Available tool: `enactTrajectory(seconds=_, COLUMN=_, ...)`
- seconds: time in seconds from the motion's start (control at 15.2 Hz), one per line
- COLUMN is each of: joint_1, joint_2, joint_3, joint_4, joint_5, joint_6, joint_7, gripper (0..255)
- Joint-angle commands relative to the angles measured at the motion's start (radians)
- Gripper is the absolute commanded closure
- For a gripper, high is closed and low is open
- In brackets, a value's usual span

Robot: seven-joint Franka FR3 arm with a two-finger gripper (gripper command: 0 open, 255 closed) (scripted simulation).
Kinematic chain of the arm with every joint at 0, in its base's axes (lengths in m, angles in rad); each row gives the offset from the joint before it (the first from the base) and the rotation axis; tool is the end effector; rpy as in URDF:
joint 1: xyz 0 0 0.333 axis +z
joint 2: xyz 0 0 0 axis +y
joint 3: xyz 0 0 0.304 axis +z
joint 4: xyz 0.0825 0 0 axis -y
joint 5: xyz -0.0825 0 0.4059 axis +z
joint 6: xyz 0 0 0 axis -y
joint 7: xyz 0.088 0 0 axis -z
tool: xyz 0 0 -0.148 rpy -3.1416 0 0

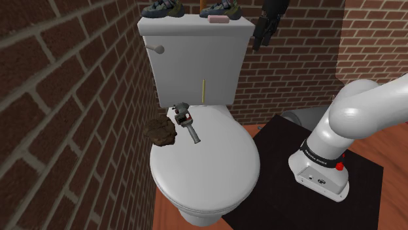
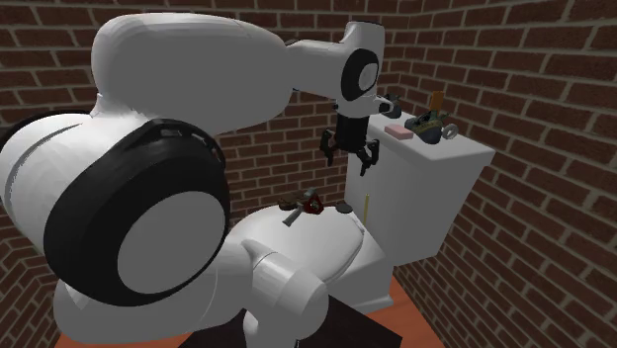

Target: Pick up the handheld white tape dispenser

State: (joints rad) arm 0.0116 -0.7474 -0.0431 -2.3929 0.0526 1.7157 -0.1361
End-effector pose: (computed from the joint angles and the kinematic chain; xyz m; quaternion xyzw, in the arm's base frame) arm 0.3630 -0.0058 0.5227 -0.9971 -0.0545 -0.0379 0.0379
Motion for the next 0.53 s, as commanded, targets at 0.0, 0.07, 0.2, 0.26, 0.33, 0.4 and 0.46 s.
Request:
enactTrajectory(seconds=0.0, joint_1=0.000, joint_2=0.000, joint_3=0.000, joint_4=0.000, joint_5=0.000, joint_6=0.000, joint_7=0.000, gripper=0)
enactTrajectory(seconds=0.07, joint_1=0.006, joint_2=0.018, joint_3=0.016, joint_4=-0.010, joint_5=0.007, joint_6=0.022, joint_7=0.016, gripper=0)
enactTrajectory(seconds=0.2, joint_1=0.018, joint_2=0.057, joint_3=0.048, joint_4=-0.027, joint_5=0.020, joint_6=0.068, joint_7=0.047, gripper=0)
enactTrajectory(seconds=0.26, joint_1=0.025, joint_2=0.078, joint_3=0.064, joint_4=-0.033, joint_5=0.026, joint_6=0.090, joint_7=0.063, gripper=0)
enactTrajectory(seconds=0.33, joint_1=0.031, joint_2=0.101, joint_3=0.080, joint_4=-0.039, joint_5=0.032, joint_6=0.113, joint_7=0.078, gripper=0)
enactTrajectory(seconds=0.4, joint_1=0.037, joint_2=0.125, joint_3=0.096, joint_4=-0.043, joint_5=0.037, joint_6=0.136, joint_7=0.094, gripper=0)
enactTrajectory(seconds=0.46, joint_1=0.043, joint_2=0.150, joint_3=0.111, joint_4=-0.046, joint_5=0.042, joint_6=0.158, joint_7=0.110, gripper=0)
